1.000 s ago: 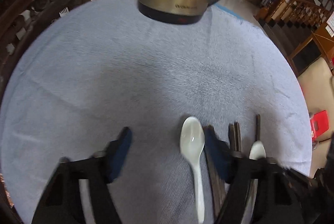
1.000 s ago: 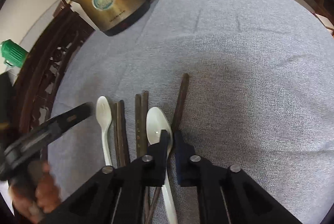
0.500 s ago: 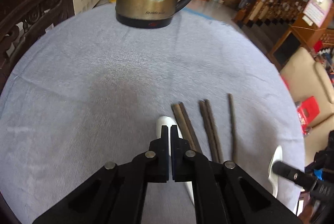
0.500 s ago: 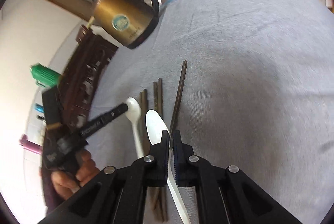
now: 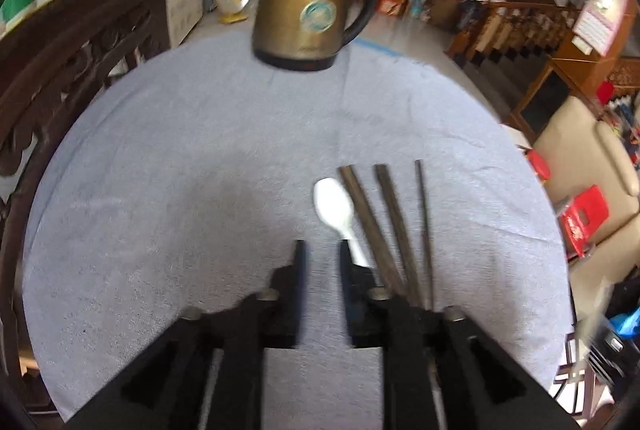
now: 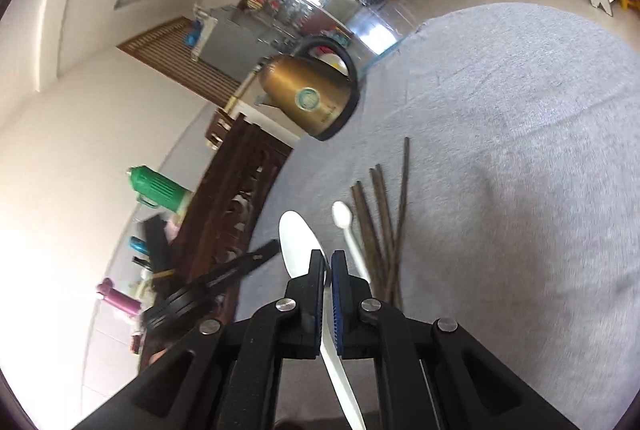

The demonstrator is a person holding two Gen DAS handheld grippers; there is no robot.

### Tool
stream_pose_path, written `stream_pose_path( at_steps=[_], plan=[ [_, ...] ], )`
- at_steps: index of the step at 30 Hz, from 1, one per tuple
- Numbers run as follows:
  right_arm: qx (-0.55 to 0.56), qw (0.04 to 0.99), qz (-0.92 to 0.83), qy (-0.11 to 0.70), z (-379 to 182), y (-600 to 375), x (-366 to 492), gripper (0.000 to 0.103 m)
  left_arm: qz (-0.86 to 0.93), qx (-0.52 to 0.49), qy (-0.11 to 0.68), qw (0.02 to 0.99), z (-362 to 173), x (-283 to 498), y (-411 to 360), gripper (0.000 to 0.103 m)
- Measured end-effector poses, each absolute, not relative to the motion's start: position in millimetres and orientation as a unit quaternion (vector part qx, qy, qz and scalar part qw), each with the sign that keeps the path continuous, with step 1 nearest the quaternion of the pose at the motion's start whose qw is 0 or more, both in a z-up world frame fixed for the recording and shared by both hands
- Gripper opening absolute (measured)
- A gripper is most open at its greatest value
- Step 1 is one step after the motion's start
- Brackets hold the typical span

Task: Organize utensils
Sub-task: 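Grasp the other white spoon with the left tool while the right tool holds its spoon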

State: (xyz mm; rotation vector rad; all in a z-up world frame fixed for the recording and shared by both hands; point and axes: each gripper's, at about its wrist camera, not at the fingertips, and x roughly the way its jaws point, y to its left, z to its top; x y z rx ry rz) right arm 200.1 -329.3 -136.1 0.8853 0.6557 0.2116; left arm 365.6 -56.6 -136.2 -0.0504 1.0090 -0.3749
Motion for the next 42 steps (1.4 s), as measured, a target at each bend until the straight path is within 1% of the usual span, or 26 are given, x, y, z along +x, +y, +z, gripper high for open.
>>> stream_pose_path(
  at_steps=[2,4,6,10,11,12,13,14,15,20,27,32,36,42],
  plan=[
    [0.432,0.843,0.109,0.302,-134.7,-327.5,195.1,0.005,-0.171,-0.029,0.480,0.860,-143.4,376.9,-63.6,0.047],
    [0.444,0.839,0.122,0.289,-134.2,-327.1,190.0,0.005,-0.163,-0.037,0.478,0.862,-150.0,394.7,-72.0,0.048],
    [0.447,0.839,0.133,0.279,-135.9,-324.5,188.9,0.005,-0.166,-0.046,0.484,0.858,-157.0,410.1,-82.3,0.053],
    [0.459,0.833,0.153,0.269,-142.8,-320.2,187.7,0.005,-0.155,-0.029,0.507,0.847,-187.7,434.5,-102.7,0.053],
    [0.459,0.833,0.158,0.267,-144.7,-318.7,186.5,0.005,-0.156,-0.032,0.509,0.846,-193.2,437.9,-104.9,0.047],
    [0.460,0.832,0.164,0.264,-147.0,-317.5,184.7,0.005,-0.156,-0.031,0.510,0.845,-197.8,438.4,-105.3,0.029],
    [0.463,0.830,0.171,0.260,-151.4,-315.1,183.9,0.005,-0.159,-0.032,0.514,0.842,-202.1,439.4,-106.5,0.017],
    [0.465,0.828,0.176,0.257,-154.4,-314.3,182.0,0.005,-0.160,-0.029,0.505,0.847,-203.5,437.9,-107.2,0.009],
    [0.468,0.826,0.181,0.256,-158.7,-312.5,183.2,0.005,-0.164,-0.022,0.497,0.852,-205.0,434.1,-108.0,0.007],
    [0.467,0.821,0.193,0.264,-177.8,-302.2,173.4,0.005,-0.174,0.007,0.469,0.866,-200.7,417.6,-110.5,0.003],
    [0.424,0.849,0.181,0.260,-174.4,-286.8,151.3,0.005,-0.183,0.007,0.440,0.879,-174.8,388.3,-94.1,0.003],
    [0.423,0.851,0.178,0.255,-175.4,-281.0,145.6,0.005,-0.186,0.014,0.427,0.885,-163.4,367.1,-80.0,0.003],
    [0.383,0.876,0.159,0.247,-166.9,-274.8,143.9,0.005,-0.192,-0.002,0.394,0.899,-136.2,334.7,-58.8,0.003],
    [0.322,0.914,0.111,0.222,-156.5,-265.8,138.2,0.005,-0.235,-0.063,0.323,0.915,-78.3,264.9,-44.7,0.003]
  ],
)
